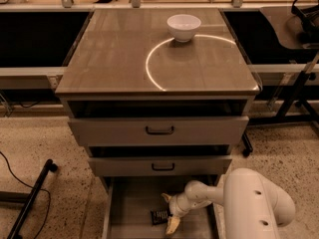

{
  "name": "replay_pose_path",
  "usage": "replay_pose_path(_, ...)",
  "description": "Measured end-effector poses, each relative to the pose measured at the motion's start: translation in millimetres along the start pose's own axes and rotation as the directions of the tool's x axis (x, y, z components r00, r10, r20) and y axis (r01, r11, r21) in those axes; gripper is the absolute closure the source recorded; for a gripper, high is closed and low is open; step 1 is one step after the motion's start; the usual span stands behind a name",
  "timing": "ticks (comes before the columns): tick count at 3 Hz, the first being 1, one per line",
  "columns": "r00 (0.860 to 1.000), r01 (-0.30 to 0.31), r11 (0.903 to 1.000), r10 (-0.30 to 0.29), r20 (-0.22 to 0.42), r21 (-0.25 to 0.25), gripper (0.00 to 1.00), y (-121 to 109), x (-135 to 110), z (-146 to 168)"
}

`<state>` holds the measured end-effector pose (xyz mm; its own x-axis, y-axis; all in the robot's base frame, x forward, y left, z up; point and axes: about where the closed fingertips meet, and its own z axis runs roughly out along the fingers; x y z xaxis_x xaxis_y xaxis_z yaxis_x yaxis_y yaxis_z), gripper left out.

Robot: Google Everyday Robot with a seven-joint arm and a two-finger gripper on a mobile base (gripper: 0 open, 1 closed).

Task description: Pick rxbar chocolate from bottom drawer and place on counter

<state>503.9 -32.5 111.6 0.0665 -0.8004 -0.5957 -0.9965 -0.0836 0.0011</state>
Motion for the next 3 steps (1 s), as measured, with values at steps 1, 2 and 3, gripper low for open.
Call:
replay_pose_path(1, 1.000, -0.012, 0.9999, 0.012, -0.009, -0.011, 0.00, 2.0, 5.2, 13.1)
replay_pose_path(2, 1.000, -0.019, 0.9996, 0.018, -0.014, -0.023, 0.22, 2.3, 9.5, 20.9)
replay_pose_path(3, 1.000, -0.018, 0.9996, 0.018, -0.014, -0.023, 0.45, 2.4, 9.5, 20.9)
